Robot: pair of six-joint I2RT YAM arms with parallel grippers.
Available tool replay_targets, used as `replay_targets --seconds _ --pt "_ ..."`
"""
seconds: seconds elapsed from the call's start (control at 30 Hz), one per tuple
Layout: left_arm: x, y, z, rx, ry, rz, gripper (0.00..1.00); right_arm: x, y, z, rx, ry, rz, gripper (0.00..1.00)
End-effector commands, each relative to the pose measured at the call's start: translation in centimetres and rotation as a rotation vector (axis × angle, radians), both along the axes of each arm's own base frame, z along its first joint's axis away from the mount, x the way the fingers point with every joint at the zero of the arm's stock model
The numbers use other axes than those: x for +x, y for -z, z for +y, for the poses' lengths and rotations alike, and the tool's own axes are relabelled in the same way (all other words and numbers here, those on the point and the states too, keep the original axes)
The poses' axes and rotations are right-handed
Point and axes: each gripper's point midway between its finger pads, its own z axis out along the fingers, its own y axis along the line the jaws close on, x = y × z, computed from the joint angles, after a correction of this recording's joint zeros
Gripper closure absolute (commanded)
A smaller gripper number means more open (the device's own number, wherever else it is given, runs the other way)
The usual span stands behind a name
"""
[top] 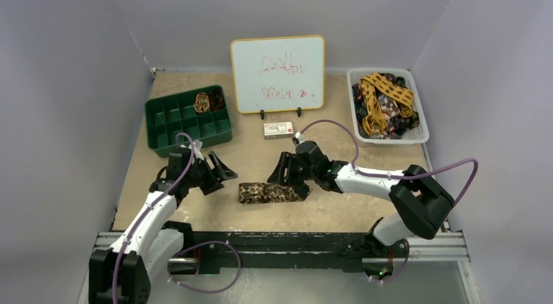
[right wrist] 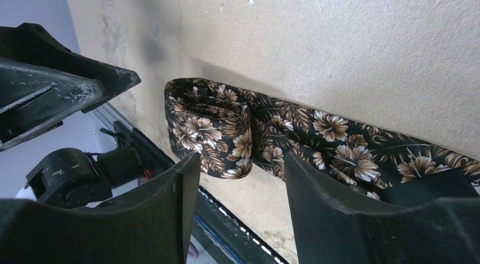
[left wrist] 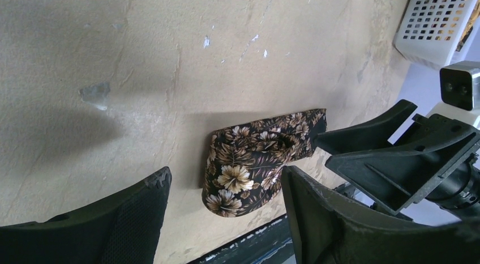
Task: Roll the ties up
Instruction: Roll the tie at the center of the board.
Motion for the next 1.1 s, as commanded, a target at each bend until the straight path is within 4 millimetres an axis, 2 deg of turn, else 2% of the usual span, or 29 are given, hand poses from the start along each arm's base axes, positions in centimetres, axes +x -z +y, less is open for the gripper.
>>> replay_targets --seconds 0.0,0.3,0.43,0.77,0.83,0.93,1.07 --pt "0.2 -0.3 -0.4 -0.031 0.014 -0.026 0.31 0.2 -2.1 1.8 0.071 -0.038 -0.011 0.42" --pt "0.2 0.0 -0.6 -0.040 0.028 -0.015 0.31 -0.8 -0.9 4.0 0.094 -0.106 0.032 0.45" --pt "0.0 0.1 -0.7 -0.040 0.035 -0.015 0.31 -0.5 -0.6 4.3 0.090 -0.110 0.031 0.47" --pt "0.0 0.0 -1.0 -0.052 0.056 -0.021 0.32 -0.6 0.9 4.1 0.044 -0.112 0.064 0.59" --pt "0.0 0.0 -1.0 -0.052 0.060 -0.022 0.32 -0.8 0.5 4.4 0.067 -0.129 0.058 0.56" --pt "-0.1 -0.1 -1.0 -0.054 0.062 -0.022 0.32 -1.0 -0.3 4.6 0.087 -0.158 0.028 0.42" --pt "0.0 -0.1 -1.1 -0.056 0.064 -0.024 0.32 -1.4 -1.3 4.5 0.109 -0.191 -0.025 0.41"
